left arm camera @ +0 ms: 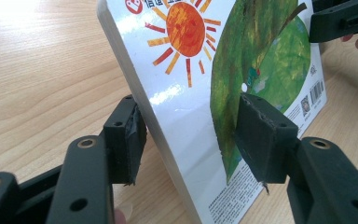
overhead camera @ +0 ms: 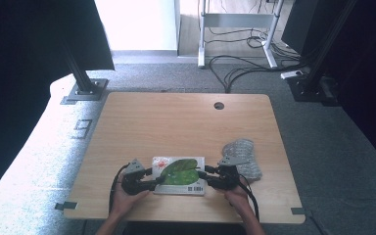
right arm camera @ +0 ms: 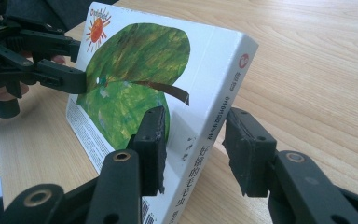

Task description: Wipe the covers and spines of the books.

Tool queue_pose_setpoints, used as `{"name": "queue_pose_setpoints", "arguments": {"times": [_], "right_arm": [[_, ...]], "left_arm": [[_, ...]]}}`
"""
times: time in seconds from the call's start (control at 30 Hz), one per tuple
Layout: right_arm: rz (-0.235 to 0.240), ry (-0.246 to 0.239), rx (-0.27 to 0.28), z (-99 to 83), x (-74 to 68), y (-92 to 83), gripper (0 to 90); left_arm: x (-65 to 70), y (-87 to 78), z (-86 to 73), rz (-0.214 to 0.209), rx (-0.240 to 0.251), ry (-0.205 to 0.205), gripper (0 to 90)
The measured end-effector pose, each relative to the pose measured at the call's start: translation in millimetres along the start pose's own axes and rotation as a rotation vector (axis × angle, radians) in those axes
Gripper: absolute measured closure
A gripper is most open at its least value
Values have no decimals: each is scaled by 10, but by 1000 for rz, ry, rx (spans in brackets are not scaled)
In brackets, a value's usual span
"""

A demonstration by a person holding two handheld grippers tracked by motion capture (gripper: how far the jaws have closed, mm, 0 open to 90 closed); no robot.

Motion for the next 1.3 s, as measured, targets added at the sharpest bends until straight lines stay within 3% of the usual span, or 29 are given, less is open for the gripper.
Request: {"name": "queue_pose_setpoints", "arguments": {"times": [0.27,0.43,0.63,0.93,1.3], "right_arm": [[-3,17,-17,-21,17,7,570],[-42,-18,-42,-35,12,29,534],[-51,-26,-53,-32,10,32,527],[-93,-90,-80,-26,-23,19,502],[-112,-130,-107,-22,-46,13,488]], "left_arm": [[-2,23,-33,9,-24,6,419],[-7,30,-43,13,-30,8,421],[-8,26,-43,16,-31,9,426],[-2,15,-35,19,-26,11,435],[4,-6,-25,17,-26,9,450]]}}
Point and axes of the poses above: each handheld gripper's, and its own axes: y roughly forward along the jaws, z roughly out of its top, x roughly to its right, the point moved 10 cm from there along y, roughly forward along the jaws, and after that the axes turned 4 degrees about z, right-handed, at the moved point
